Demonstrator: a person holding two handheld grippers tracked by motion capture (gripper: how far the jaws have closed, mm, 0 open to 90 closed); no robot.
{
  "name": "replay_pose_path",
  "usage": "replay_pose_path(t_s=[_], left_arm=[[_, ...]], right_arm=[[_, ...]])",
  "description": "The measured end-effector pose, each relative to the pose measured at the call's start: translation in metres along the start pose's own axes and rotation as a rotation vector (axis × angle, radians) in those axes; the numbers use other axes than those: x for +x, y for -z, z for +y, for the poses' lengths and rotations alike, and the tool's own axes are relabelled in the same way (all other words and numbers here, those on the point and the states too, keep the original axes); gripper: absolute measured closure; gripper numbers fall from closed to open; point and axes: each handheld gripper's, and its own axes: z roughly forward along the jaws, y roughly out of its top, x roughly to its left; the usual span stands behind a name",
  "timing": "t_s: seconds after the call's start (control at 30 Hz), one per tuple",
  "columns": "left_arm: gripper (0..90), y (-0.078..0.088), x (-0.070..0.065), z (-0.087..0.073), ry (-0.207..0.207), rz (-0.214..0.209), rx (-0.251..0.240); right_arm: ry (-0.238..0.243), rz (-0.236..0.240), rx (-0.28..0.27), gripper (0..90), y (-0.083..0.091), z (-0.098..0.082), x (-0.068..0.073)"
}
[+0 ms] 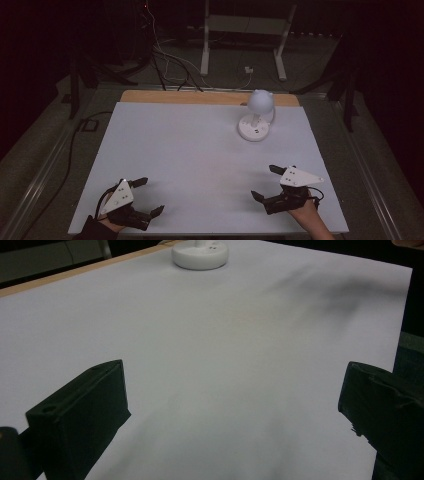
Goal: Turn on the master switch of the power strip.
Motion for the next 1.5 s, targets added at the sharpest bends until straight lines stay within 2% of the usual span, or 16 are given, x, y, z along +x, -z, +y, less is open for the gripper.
replay_pose_path(t_s=[0.27, 0.7, 0.83, 1.07, 1.2, 1.5], left_arm=[[0.1, 0.0, 0.0, 0.0, 0.005, 0.0, -0.003], [0.2, 0.001, 0.0, 0.0, 0.005, -0.001, -0.005], [0.2, 0.0, 0.0, 0.001, 0.005, -0.002, -0.005], [0.2, 0.001, 0.0, 0.0, 0.009, -0.002, -0.006], [0.1, 0.001, 0.0, 0.0, 0.009, -0.002, -0.006], [0.1, 0.001, 0.001, 0.0, 0.012, -0.005, -0.008]], right_arm=[[-0.001, -0.007, -0.013, 0.0, -0.001, 0.012, -0.006], [-0.01, -0.036, -0.026, 0.0, 0.0, 0.032, -0.028], [-0.008, -0.061, -0.032, 0.0, -0.002, 0.038, -0.036], [-0.033, -0.079, -0.039, 0.0, -0.005, 0.044, -0.052], [-0.044, -0.096, -0.026, 0.0, -0.013, 0.048, -0.066], [-0.077, -0.114, -0.019, 0.0, -0.029, 0.052, -0.087]])
